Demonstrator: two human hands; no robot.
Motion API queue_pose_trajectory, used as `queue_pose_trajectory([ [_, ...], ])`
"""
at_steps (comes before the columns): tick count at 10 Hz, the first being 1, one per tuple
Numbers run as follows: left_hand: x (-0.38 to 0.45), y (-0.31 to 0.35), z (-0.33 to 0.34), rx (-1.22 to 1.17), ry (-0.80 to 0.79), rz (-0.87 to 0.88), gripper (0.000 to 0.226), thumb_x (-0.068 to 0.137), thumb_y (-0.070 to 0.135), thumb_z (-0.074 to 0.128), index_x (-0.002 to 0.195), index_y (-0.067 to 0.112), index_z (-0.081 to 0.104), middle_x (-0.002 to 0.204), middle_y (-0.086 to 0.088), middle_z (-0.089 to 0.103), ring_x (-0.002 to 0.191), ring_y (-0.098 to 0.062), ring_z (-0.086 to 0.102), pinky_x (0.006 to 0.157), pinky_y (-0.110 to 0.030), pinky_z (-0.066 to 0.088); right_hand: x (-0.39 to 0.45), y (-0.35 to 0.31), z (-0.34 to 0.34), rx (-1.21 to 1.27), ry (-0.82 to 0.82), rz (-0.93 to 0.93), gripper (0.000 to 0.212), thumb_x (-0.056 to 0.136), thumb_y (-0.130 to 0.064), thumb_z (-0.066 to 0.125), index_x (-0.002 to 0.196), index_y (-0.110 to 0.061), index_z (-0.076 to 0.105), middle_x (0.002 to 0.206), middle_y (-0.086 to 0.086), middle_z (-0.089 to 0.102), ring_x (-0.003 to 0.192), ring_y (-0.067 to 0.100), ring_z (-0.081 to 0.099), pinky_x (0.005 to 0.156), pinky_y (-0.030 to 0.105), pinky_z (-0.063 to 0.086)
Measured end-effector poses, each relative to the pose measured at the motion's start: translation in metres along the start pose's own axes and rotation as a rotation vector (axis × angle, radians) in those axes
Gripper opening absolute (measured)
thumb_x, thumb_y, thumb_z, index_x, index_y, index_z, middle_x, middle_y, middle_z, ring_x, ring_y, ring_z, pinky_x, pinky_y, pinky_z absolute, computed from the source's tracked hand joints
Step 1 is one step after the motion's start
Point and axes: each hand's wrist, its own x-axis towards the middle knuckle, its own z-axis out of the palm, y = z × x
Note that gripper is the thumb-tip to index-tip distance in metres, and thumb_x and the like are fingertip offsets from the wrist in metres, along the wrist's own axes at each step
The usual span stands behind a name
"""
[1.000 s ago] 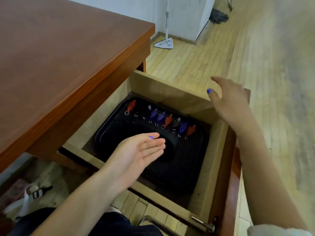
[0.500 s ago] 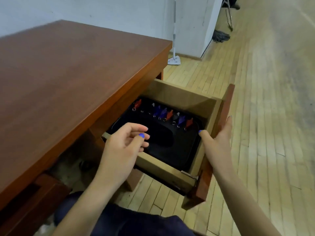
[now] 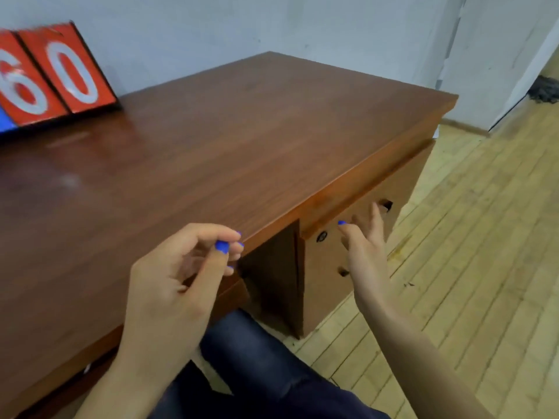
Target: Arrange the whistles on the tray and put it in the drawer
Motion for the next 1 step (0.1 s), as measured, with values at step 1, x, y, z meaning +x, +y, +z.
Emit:
queue_pose_trajectory([
  [1,-0.0015,0.0044,-0.0179,0.017,0.016,-0.016,0.017,0.075,0.035,0.049,0.082,0.04,0.064,0.082,0.018,0.07,0.074,-0.004,0.067,0.067,-0.012,0.049,-0.0187,-0.0139,0.0135,-0.114,0.168,-0.327,0.058,0.091,-0.016,0.049,0.141,-0.034,0.024,0.142,-0.014,0.033,0.132,0.003,0.03,0.112,0.033,0.028],
])
